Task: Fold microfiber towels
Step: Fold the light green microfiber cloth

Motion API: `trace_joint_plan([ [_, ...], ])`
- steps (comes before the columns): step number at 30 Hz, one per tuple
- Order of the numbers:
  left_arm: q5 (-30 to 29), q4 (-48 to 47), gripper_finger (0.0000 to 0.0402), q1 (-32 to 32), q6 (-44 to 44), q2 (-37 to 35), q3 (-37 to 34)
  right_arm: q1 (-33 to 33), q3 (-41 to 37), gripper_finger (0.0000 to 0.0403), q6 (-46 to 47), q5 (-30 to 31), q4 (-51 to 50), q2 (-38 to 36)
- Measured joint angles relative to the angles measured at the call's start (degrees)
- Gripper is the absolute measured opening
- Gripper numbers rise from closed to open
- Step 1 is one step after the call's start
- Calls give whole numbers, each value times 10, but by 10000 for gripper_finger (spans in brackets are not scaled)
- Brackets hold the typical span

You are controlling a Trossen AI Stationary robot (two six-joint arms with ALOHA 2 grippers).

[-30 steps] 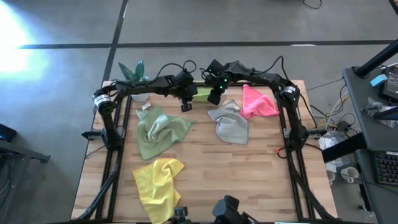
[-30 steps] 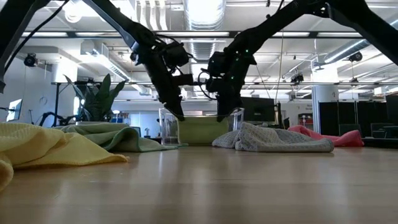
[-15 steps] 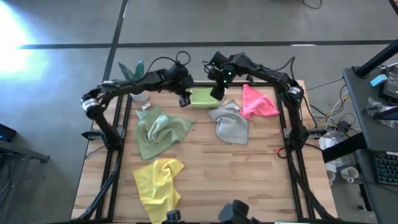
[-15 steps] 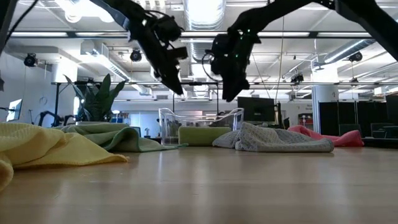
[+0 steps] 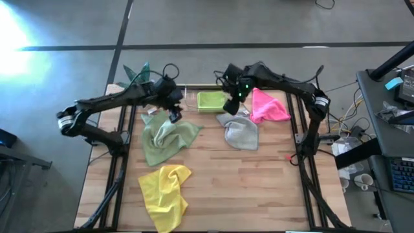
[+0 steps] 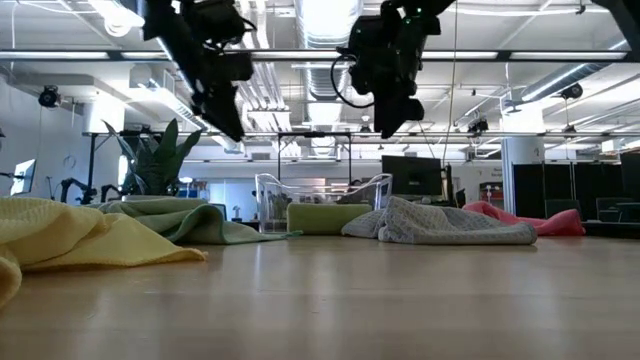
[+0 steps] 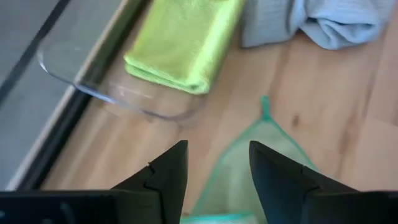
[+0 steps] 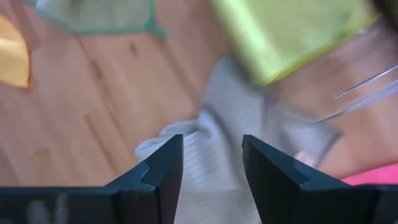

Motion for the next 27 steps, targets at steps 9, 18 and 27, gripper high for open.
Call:
trace_joint_plan([
  [9, 3, 31, 155, -86, -86, -101, -120, 119, -85, 145, 96, 5, 71, -22],
  [18, 3, 36, 154, -155, -140, -133, -187, 221, -132, 145, 176, 41, 214, -19],
  [27, 3, 26, 154, -256, -185, -134, -229, 290, -157, 142, 187, 105, 272, -19],
])
